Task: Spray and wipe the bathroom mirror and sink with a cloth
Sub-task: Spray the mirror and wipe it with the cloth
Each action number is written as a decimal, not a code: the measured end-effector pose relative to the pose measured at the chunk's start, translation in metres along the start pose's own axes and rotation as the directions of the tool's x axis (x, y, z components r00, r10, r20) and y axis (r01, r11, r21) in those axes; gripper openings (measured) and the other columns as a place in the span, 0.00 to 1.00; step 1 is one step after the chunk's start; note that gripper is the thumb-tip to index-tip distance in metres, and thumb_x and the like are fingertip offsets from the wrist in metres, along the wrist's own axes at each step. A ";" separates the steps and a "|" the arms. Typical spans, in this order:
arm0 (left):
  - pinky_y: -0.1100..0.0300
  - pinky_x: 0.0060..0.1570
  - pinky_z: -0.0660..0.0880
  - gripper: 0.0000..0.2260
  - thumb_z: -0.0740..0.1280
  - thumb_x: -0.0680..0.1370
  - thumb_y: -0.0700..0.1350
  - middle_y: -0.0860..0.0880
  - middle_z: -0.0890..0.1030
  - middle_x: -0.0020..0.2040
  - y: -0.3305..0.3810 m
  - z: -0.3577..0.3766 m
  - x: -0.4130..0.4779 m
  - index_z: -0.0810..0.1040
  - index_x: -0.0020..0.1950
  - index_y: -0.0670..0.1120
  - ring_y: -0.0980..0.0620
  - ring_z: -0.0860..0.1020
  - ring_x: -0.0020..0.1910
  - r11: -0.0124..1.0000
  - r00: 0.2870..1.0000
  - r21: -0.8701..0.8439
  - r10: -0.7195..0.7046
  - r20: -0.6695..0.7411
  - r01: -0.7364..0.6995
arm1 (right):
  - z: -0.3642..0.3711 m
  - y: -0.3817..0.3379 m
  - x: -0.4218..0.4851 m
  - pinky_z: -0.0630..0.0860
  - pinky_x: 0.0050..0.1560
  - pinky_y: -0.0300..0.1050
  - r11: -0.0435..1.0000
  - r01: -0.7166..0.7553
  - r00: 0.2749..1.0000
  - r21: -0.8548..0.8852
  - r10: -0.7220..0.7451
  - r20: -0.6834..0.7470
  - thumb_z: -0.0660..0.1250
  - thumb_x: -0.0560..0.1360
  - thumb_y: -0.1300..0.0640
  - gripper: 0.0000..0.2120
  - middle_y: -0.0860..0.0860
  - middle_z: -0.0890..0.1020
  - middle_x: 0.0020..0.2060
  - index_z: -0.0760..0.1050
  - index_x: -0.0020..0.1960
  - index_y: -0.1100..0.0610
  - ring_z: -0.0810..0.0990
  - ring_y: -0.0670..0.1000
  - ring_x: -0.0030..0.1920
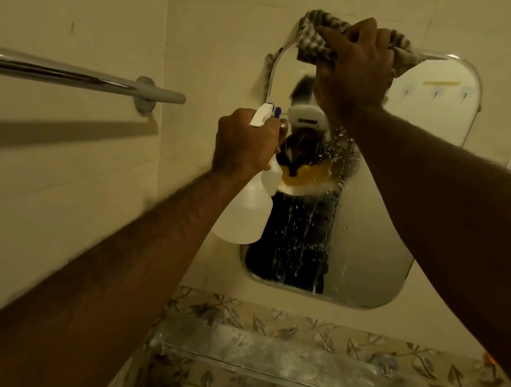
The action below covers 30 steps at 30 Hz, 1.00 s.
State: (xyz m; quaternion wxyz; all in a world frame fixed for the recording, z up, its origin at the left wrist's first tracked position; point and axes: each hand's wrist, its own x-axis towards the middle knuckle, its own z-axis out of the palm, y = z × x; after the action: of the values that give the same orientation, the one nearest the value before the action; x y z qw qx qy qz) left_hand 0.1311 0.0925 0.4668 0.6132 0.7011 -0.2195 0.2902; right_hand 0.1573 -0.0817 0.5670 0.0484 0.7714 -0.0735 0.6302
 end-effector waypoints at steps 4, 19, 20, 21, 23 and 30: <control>0.59 0.32 0.81 0.06 0.66 0.80 0.47 0.54 0.77 0.33 -0.012 0.005 -0.004 0.79 0.47 0.46 0.55 0.79 0.31 0.999 0.999 -0.008 -0.036 0.011 0.036 | 0.005 0.007 -0.010 0.68 0.59 0.53 0.995 0.082 0.997 -0.060 -0.082 0.003 0.56 0.79 0.35 0.25 0.56 0.75 0.62 0.69 0.74 0.39 0.72 0.60 0.64; 0.60 0.27 0.79 0.07 0.66 0.79 0.48 0.48 0.82 0.38 -0.058 0.015 -0.038 0.79 0.47 0.46 0.50 0.81 0.29 0.987 0.985 0.051 -0.157 0.077 0.154 | 0.029 0.014 -0.087 0.72 0.55 0.55 0.968 0.241 0.969 -0.075 -0.235 0.082 0.60 0.80 0.39 0.22 0.60 0.79 0.57 0.76 0.70 0.46 0.77 0.63 0.57; 0.61 0.26 0.78 0.07 0.66 0.79 0.49 0.48 0.81 0.38 -0.061 0.015 -0.040 0.79 0.48 0.46 0.50 0.81 0.29 0.985 0.983 0.056 -0.167 0.078 0.163 | 0.030 0.014 -0.091 0.72 0.54 0.54 0.968 0.241 0.968 -0.067 -0.235 0.093 0.60 0.80 0.40 0.22 0.59 0.79 0.56 0.76 0.69 0.46 0.77 0.62 0.56; 0.62 0.25 0.78 0.07 0.66 0.79 0.49 0.48 0.81 0.39 -0.064 0.015 -0.042 0.79 0.50 0.46 0.51 0.80 0.29 0.983 0.981 0.057 -0.177 0.081 0.173 | 0.031 0.014 -0.096 0.72 0.54 0.53 0.969 0.242 0.966 -0.052 -0.236 0.103 0.61 0.79 0.40 0.21 0.59 0.79 0.55 0.77 0.69 0.47 0.77 0.62 0.55; 0.66 0.23 0.76 0.05 0.66 0.79 0.48 0.49 0.80 0.38 -0.069 0.016 -0.047 0.78 0.50 0.47 0.52 0.80 0.29 0.981 0.977 0.049 -0.194 0.092 0.190 | 0.030 0.014 -0.107 0.71 0.52 0.52 0.972 0.235 0.965 -0.005 -0.233 0.120 0.63 0.79 0.42 0.21 0.58 0.80 0.52 0.79 0.67 0.50 0.77 0.61 0.53; 0.59 0.29 0.79 0.10 0.66 0.79 0.49 0.46 0.83 0.41 -0.089 0.021 -0.062 0.81 0.53 0.43 0.50 0.81 0.34 0.969 0.964 0.086 -0.242 0.110 0.233 | 0.036 0.013 -0.159 0.69 0.49 0.48 0.969 0.199 0.961 0.145 -0.222 0.166 0.60 0.76 0.43 0.23 0.54 0.82 0.49 0.76 0.65 0.54 0.78 0.56 0.47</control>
State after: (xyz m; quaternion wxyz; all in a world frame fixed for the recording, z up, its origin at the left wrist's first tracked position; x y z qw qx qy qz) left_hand 0.1469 0.0825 0.3581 0.6036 0.7602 -0.1595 0.1797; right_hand 0.1587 -0.0918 0.4044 0.0592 0.8305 0.0452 0.5521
